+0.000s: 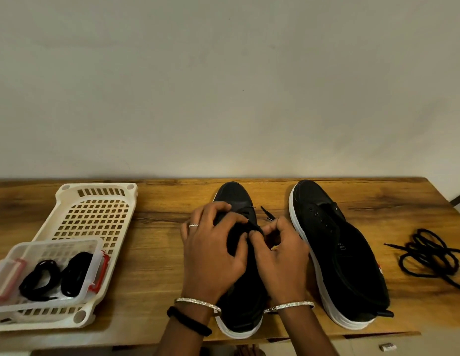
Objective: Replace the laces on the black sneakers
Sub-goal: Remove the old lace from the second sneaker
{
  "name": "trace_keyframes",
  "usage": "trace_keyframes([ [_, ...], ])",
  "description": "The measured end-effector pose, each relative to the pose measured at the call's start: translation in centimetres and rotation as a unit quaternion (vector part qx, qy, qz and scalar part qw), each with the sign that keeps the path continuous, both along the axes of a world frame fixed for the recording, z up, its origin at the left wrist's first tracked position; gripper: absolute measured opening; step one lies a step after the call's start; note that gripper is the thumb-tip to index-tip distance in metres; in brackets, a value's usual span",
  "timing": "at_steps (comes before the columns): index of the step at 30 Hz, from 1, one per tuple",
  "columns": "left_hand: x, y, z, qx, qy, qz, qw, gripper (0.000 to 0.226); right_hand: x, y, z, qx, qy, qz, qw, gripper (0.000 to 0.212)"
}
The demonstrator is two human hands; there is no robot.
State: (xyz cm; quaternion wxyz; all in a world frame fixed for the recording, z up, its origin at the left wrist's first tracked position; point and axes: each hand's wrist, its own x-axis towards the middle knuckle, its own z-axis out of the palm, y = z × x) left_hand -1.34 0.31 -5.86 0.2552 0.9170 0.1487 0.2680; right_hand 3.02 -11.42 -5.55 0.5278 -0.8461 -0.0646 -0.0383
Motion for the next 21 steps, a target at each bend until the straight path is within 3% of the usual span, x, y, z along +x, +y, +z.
trace_keyframes([
  [5, 0.3, 0.0, -0.7, 0.032, -0.013, 0.016, 0.999, 0.003, -0.1, 0.0, 0.1, 0.002, 0.0, 0.003, 1.0, 0.02],
  [8, 0.7, -0.2, -1.0, -0.115, -0.09, 0.013, 0.989, 0.013, -0.1, 0.1, 0.0, 0.003, -0.004, 0.004, 1.0, 0.021],
  [10, 1.0, -0.3, -0.8, -0.269, -0.13, 0.052, 0.953, 0.018, -0.1, 0.1, 0.1, 0.008, -0.002, 0.007, 1.0, 0.022],
  [13, 1.1, 0.6, -0.5, -0.501, -0.139, 0.151, 0.841, 0.019, -0.1, 0.0, 0.1, 0.014, 0.007, 0.013, 1.0, 0.022],
  [14, 0.9, 1.0, -0.6, -0.536, -0.142, 0.175, 0.813, 0.019, -0.1, 0.0, 0.1, 0.017, 0.008, 0.014, 1.0, 0.022],
  [15, 0.7, 1.3, -0.7, -0.538, -0.132, 0.187, 0.811, 0.019, -0.1, 0.0, 0.0, 0.018, 0.008, 0.013, 1.0, 0.022],
  [18, 0.3, 1.5, -0.5, -0.391, -0.106, 0.162, 0.9, 0.006, -0.1, 0.0, 0.1, 0.022, 0.011, 0.011, 1.0, 0.022],
  [21, 0.1, 1.0, 0.2, -0.135, -0.068, 0.07, 0.986, 0.026, -0.2, 0.1, 0.1, 0.02, 0.008, 0.012, 1.0, 0.02],
])
